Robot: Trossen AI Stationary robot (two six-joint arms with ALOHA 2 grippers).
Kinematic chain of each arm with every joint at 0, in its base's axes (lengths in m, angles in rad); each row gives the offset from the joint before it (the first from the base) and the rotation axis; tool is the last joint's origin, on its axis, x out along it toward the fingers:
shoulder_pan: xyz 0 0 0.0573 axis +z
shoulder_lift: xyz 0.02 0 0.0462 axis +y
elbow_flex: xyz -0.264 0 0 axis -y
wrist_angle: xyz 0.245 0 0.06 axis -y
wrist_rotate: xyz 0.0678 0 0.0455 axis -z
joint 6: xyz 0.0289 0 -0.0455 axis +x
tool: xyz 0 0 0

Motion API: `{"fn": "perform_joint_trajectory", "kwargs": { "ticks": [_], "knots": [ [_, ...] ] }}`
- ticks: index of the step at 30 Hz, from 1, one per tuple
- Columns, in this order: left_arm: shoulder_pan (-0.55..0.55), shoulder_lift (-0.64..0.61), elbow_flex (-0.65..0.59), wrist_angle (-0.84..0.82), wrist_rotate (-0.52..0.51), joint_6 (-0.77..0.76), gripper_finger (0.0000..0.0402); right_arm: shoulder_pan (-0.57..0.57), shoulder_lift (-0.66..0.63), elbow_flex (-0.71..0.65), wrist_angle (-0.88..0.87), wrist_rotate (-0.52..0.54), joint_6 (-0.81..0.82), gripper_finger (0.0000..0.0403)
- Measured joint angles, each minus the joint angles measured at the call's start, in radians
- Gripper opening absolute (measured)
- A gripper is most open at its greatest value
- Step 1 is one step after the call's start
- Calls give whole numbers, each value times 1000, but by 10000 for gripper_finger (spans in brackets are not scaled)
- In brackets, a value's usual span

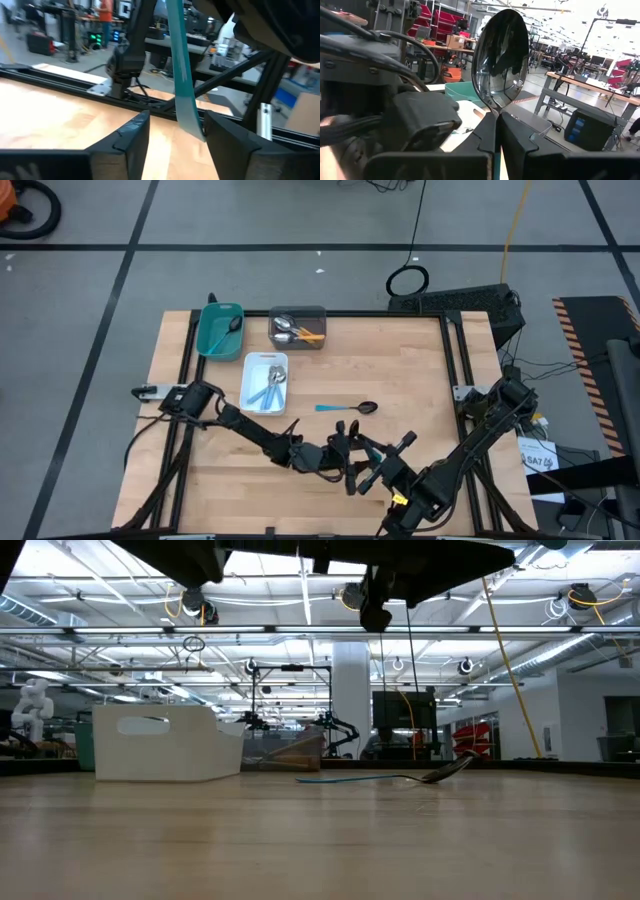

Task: Sort silverware by color (type)
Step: Put the bottom blue spoon into the green bin

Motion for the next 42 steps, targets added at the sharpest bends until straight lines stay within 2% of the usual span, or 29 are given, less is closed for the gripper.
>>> {"fn": "perform_joint_trajectory", "kwargs": {
  "ticks": [4, 10, 13, 18, 20, 27, 37, 42],
  "knots": [
    [18, 0, 0, 0, 72, -43, 166, -1, 0, 0, 1, 0, -1, 9],
    [21, 0, 0, 0, 77, -36, 154, -2, 0, 0, 2, 0, -2, 9],
    [21, 0, 0, 1, 77, -16, 119, -2, 0, 0, 2, 0, -16, 9],
    [19, 0, 0, -1, 60, 13, 30, -1, 0, 0, 6, -1, -42, 9],
    [19, 0, 0, -1, 54, 17, 10, -1, 0, 0, 6, -4, -55, 9],
    [19, 0, 0, -44, 54, 26, 4, 1, 0, 0, 4, -60, -97, 18],
    [12, -1, 0, -151, 81, 35, 3, 2, -38, 0, -51, -292, -127, 118],
    [12, -1, 0, -232, 90, 33, 2, 22, -81, 0, -123, -416, -137, 146]
  ]
}}
